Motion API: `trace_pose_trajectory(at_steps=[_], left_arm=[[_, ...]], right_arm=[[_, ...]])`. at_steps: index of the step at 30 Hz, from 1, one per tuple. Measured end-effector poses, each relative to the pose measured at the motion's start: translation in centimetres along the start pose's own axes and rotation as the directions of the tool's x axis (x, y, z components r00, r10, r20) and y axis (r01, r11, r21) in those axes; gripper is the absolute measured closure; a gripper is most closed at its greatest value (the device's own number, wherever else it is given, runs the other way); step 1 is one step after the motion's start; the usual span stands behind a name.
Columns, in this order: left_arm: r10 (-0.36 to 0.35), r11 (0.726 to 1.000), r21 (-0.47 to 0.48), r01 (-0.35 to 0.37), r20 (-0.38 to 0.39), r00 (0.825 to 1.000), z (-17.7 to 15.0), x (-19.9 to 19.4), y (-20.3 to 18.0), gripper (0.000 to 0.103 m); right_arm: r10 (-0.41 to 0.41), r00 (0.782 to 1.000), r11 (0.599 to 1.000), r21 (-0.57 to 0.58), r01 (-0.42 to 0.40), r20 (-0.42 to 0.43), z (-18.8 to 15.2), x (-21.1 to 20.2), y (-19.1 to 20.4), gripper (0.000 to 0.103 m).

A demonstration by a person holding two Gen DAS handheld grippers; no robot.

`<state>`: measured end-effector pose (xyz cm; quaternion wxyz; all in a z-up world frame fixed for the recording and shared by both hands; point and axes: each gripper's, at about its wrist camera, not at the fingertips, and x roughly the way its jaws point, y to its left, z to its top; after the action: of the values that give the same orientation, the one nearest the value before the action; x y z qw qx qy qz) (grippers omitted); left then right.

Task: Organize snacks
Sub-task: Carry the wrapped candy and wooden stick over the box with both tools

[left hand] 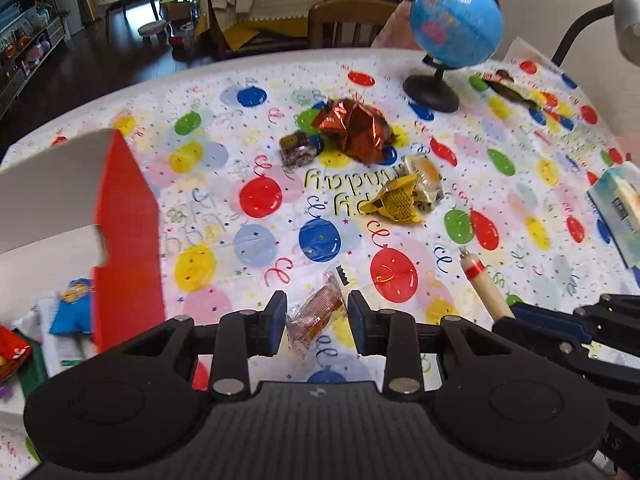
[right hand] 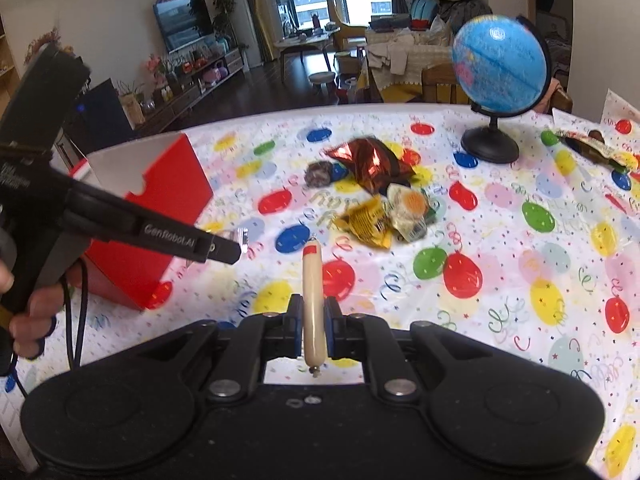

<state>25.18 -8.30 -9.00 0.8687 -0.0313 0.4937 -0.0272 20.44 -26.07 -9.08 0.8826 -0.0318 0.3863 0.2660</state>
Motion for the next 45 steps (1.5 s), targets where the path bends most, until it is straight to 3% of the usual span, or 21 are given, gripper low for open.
trace_pose_trajectory(at_steps=[12, 25, 37, 45], left_arm=[[0.005, 1.0, -0.019, -0.003, 0.088, 0.996, -1.3, -7.3, 4.8, 0.07], [0.055, 0.997, -0.068, -0.045, 0.154, 0.987, -2.6, -12.0, 12.6, 0.07], [0.128, 0.986, -0.124, -0.111, 0.142, 0.981, -3.2, -12.3, 20.7, 0.07], [0.159, 0.978, -0.155, -0.142, 0.103, 0.982, -2.5, -9.7, 24.9, 0.07]], right_arm=[[0.03, 0.998, 0.999, -0.04, -0.028, 0.058, 2.6, -1.6, 7.0, 0.094], [0.084, 0.994, 0.99, -0.117, -0.075, 0.076, 5.2, 0.2, 15.7, 0.094], [0.095, 0.995, 0.985, -0.151, -0.088, 0.036, 7.0, 5.1, 21.1, 0.094], [0.066, 0.997, 0.989, -0.133, -0.07, -0.033, 7.5, 9.6, 22.6, 0.094]])
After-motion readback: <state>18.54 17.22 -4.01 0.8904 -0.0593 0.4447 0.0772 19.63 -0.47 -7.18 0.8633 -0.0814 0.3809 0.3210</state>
